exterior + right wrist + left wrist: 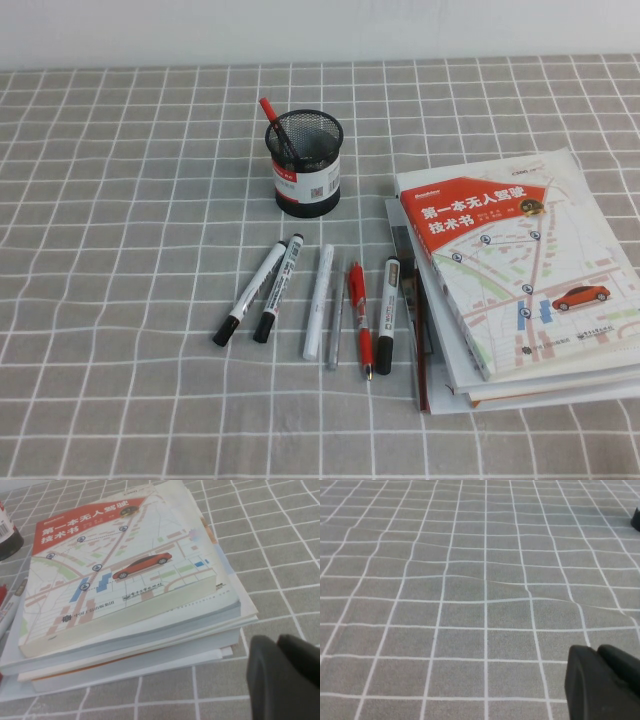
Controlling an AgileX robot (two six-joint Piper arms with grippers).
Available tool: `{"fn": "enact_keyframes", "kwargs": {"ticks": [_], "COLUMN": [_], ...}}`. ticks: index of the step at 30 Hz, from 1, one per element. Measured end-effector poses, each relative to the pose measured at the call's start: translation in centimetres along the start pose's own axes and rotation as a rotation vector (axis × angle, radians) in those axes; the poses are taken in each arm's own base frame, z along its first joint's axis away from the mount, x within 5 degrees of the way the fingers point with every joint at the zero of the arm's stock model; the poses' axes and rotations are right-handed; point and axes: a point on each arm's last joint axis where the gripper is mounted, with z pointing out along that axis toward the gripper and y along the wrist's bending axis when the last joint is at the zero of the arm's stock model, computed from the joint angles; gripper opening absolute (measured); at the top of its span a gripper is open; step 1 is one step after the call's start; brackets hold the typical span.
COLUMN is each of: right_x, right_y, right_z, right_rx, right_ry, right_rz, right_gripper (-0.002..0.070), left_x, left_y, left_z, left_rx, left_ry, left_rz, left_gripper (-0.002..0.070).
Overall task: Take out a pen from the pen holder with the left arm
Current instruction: 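Take a marker out of the pen holder and lay it on the table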
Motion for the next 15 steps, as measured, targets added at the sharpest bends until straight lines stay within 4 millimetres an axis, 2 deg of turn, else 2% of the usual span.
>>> {"fn": "enact_keyframes", "kwargs": {"ticks": [7, 15], "right_x": [0.0, 0.0], "right_y": [0.0, 0.0], "right_z": [0.0, 0.0], "right_rx": [0.0, 0.0], "right_ry": [0.0, 0.0], "right_rz": [0.0, 0.0], "right_gripper": [-0.0013, -0.0013], "left_x": [0.0, 0.0], "left_y": [0.01, 0.04], "left_z": [-0.01, -0.01], "left_rx": [-0.001, -0.005], "left_ry": [-0.002, -0.001], "left_rz": [0.102, 0.123], "left_gripper": [0.0, 0.0]}}
